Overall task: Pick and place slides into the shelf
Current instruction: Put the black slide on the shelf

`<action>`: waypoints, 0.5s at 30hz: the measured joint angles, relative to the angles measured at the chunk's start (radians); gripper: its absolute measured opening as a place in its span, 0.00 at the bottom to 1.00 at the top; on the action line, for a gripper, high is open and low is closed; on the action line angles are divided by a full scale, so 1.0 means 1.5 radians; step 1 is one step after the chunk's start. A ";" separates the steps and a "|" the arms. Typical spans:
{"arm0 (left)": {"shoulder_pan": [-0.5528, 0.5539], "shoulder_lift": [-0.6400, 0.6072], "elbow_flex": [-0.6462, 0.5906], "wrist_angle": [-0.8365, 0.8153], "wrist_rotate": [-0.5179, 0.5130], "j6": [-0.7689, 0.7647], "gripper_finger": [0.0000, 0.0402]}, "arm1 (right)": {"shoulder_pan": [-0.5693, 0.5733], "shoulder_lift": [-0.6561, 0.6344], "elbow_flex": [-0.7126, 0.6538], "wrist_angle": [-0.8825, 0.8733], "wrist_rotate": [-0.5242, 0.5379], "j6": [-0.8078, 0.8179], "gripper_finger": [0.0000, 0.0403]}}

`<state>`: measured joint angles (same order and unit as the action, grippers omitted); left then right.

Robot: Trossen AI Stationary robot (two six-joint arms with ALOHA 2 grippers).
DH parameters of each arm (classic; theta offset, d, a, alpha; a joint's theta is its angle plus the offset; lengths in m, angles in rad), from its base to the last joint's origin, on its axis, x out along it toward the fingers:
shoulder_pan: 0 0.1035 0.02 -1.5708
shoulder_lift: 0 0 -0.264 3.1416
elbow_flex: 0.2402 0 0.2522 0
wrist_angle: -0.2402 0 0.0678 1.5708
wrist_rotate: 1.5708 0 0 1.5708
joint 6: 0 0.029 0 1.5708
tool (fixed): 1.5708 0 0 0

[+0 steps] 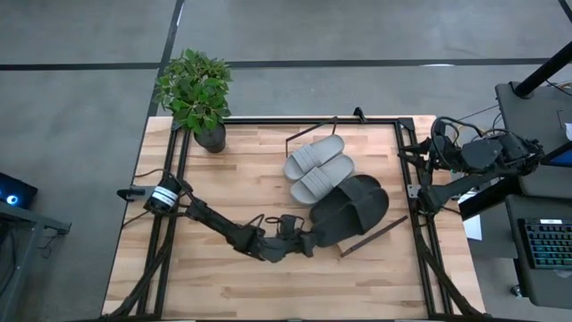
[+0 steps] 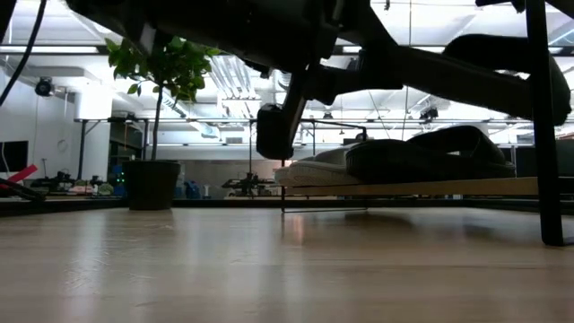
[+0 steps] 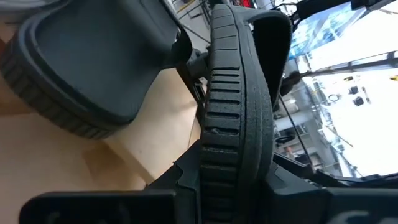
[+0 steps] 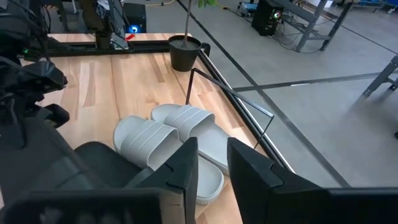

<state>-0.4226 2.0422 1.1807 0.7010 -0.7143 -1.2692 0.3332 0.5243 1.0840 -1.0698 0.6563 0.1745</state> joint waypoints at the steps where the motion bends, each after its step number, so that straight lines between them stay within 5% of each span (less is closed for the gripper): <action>1: 0.000 0.000 0.001 -0.003 0.001 0.003 0.12 | 0.000 0.000 0.000 0.000 0.000 0.000 0.19; 15: 0.002 0.032 0.018 0.015 0.004 0.086 0.12 | 0.000 0.000 -0.001 0.000 0.000 0.000 0.19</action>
<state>-0.4196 2.0903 1.2074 0.7241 -0.7078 -1.1403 0.3332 0.5243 1.0832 -1.0702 0.6563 0.1741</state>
